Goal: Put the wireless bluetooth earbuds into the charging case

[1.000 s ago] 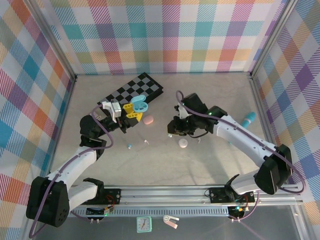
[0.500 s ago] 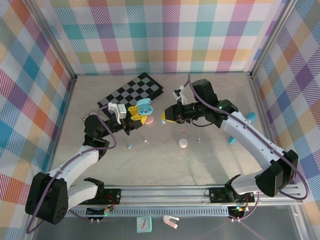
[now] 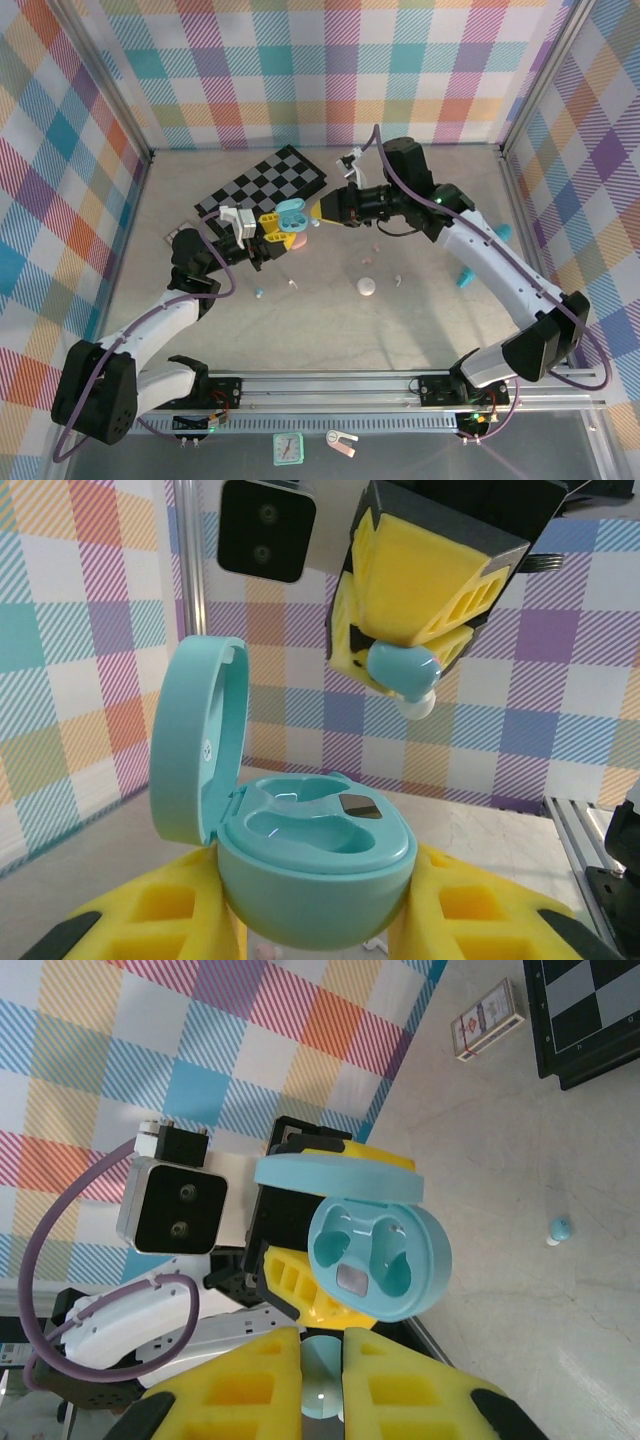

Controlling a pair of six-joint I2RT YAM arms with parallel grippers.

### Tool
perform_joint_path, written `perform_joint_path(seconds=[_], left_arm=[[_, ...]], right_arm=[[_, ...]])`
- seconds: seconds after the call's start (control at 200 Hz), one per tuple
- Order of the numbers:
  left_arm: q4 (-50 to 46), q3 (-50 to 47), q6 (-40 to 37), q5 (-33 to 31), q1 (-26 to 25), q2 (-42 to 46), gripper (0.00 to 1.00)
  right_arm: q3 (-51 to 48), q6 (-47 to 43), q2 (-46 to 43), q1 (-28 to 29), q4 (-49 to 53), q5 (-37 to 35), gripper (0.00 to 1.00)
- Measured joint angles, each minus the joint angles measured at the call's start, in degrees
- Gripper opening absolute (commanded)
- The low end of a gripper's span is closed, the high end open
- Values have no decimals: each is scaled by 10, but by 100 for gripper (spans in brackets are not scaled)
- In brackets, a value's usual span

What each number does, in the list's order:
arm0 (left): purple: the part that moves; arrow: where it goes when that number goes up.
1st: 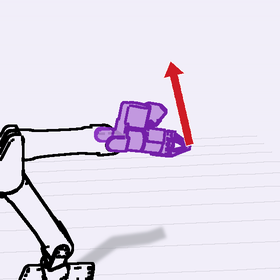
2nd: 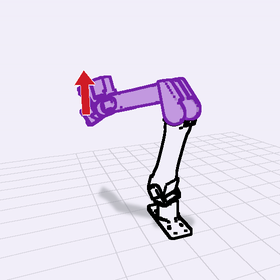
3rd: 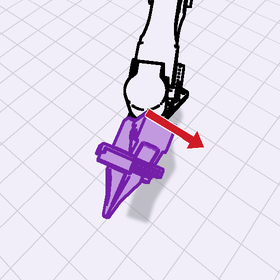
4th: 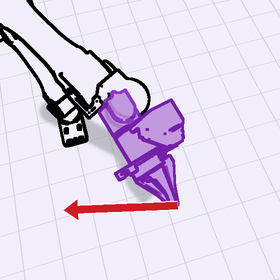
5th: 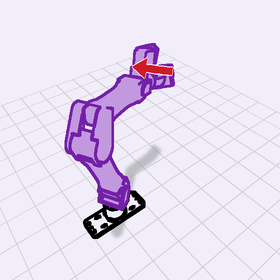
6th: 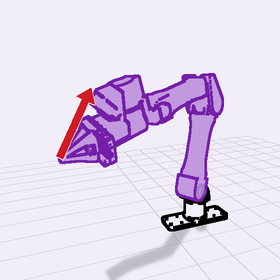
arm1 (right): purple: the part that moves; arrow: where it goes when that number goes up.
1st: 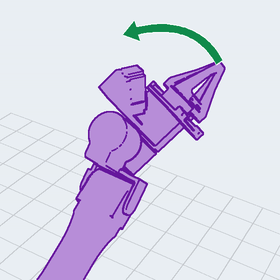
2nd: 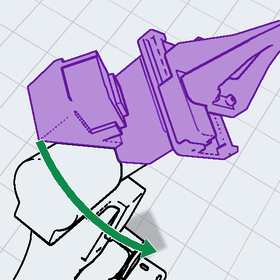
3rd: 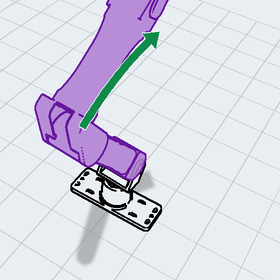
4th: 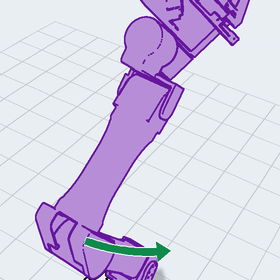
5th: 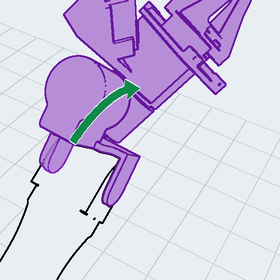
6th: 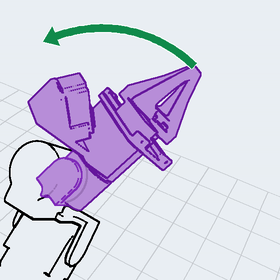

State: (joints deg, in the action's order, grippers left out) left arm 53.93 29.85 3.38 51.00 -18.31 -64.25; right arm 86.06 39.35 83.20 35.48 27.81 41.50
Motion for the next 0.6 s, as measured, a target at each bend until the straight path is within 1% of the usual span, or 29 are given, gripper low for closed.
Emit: perform_joint_path(seconds=[0.6], left_arm=[[21,5,18,17,0,-10,25]], right_arm=[[15,-3,33,17,-22,-16,13]])
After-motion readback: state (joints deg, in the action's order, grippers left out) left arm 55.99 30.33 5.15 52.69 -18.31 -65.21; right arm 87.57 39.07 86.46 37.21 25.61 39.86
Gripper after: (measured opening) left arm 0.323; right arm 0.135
